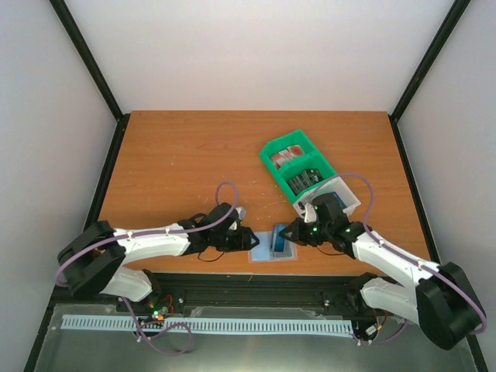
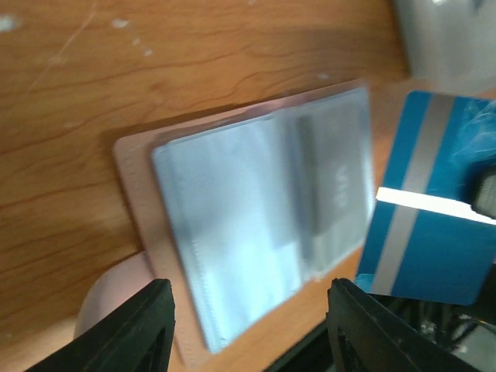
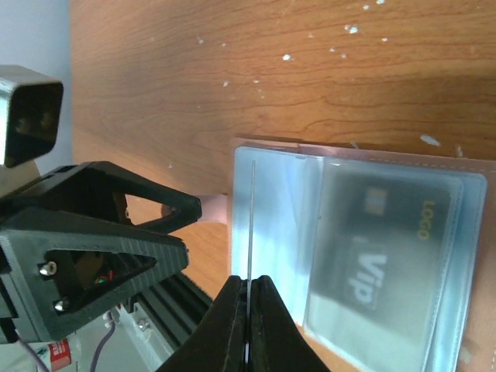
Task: Put the credit cards into the card holder
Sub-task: Insert the credit card into the card holder.
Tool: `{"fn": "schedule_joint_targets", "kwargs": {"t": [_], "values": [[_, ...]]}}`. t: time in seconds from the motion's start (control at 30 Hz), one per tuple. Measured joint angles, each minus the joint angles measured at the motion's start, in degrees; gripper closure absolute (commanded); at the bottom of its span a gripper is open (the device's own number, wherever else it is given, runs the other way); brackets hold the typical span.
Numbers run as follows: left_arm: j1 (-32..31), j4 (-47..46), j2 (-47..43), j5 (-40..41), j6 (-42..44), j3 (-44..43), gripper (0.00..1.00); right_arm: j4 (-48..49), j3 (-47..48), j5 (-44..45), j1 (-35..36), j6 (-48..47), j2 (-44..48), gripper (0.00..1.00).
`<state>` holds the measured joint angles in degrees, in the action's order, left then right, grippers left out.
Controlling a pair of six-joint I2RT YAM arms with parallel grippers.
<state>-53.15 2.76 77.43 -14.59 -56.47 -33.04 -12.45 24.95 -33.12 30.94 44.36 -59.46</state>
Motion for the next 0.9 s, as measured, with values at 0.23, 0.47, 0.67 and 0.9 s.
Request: {"fn": "schedule_joint_targets", "kwargs": {"t": [0.23,0.47,0.67,0.9], "values": [[0.0,2.12,5.53,1.14,-0.04,-0.42,0.49,2.89,0.0,1.73,0.02,-1.77,-6.82,0.97],[0.0,3.3,7.34,2.21,-0.26,-2.23,0.56,3.65,0.0,2.89,0.02,-3.21,-10.08,0.97],[0.0,3.32,8.63,2.47,-1.09,-2.95,0.67,7.08,-1.66,1.57,0.02,-2.93,-11.13,0.97],[0.02,3.48,9.29,2.73,-1.33,-3.26,0.7,10.45,-4.04,-0.57,0.02,-1.14,-11.17,0.97]]}}
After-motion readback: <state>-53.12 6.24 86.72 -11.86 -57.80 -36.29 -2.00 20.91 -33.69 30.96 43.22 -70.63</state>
